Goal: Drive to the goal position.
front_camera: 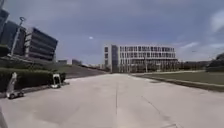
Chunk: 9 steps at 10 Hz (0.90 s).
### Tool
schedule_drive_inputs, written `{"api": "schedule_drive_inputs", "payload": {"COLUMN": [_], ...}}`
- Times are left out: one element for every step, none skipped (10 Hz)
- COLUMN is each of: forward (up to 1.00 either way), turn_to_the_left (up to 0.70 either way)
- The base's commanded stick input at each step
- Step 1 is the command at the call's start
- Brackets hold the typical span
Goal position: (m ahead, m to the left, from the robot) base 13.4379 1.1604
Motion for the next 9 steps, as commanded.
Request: {"api": "schedule_drive_inputs", "payload": {"forward": [0.98,0.98,0.98,0.98,0.98,0.98,0.98,0.98,0.98], "turn_to_the_left": [0.01,0.02,0.03,0.04,0.3,0.39,0.2,0.02,0.0]}}
